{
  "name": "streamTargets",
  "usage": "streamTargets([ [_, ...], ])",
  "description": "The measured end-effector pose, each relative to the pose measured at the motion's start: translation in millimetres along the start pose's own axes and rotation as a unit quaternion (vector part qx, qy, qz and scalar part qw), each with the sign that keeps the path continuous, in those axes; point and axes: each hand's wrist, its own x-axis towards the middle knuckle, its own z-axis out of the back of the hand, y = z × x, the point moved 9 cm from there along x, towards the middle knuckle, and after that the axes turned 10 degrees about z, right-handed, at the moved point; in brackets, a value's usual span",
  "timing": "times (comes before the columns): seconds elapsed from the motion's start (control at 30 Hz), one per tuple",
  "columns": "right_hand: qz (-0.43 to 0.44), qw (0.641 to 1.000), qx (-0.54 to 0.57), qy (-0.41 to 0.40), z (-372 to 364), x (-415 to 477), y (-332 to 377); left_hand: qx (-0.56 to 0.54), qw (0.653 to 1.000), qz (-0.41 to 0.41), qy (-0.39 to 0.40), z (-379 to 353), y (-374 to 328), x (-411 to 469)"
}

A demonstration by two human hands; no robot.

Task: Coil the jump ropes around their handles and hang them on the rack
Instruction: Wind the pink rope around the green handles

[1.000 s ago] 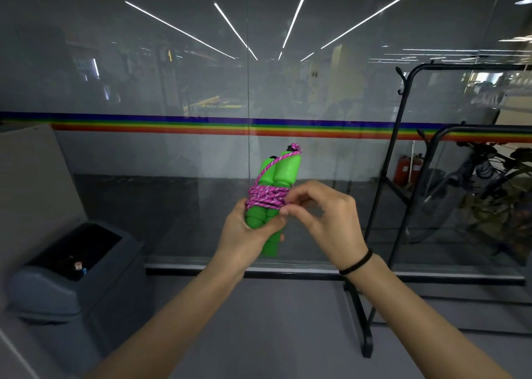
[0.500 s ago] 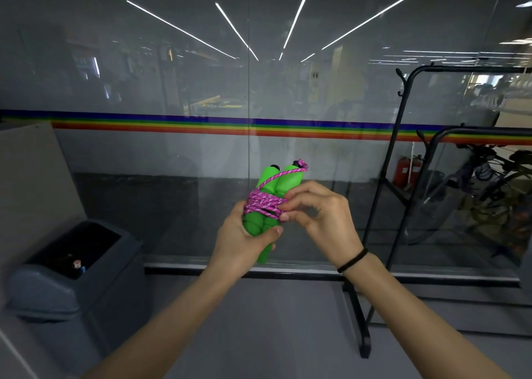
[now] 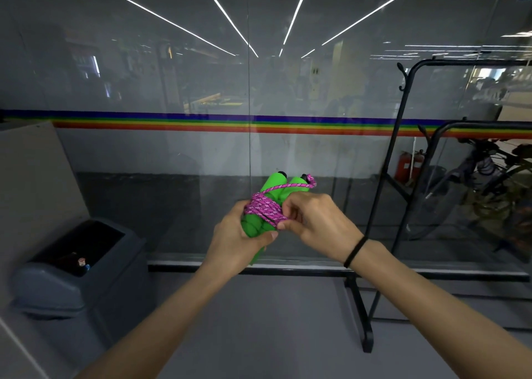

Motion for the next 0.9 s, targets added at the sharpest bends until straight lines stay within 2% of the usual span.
streamTargets([
  [0.2,0.05,0.995,-0.043,0.075,-10,-3,9,0.025,0.999,0.018,0.031,0,6,2],
  [0.33,0.046,0.995,-0.034,0.083,-8,-2,10,-0.008,0.996,0.056,0.064,-5,12,2],
  [0.47,0.035,0.998,-0.024,0.047,1,-2,14,-0.042,0.993,0.062,0.087,-8,7,-1],
  [0.67,-0.007,0.988,-0.144,-0.063,6,-1,16,-0.076,0.991,0.056,0.093,-11,-4,0],
  [0.8,-0.01,0.987,-0.127,-0.097,10,-2,18,-0.144,0.979,0.088,0.115,-11,-4,-1],
  [0.9,-0.016,0.991,-0.062,-0.12,14,-4,15,-0.185,0.967,0.122,0.122,-11,5,-3],
])
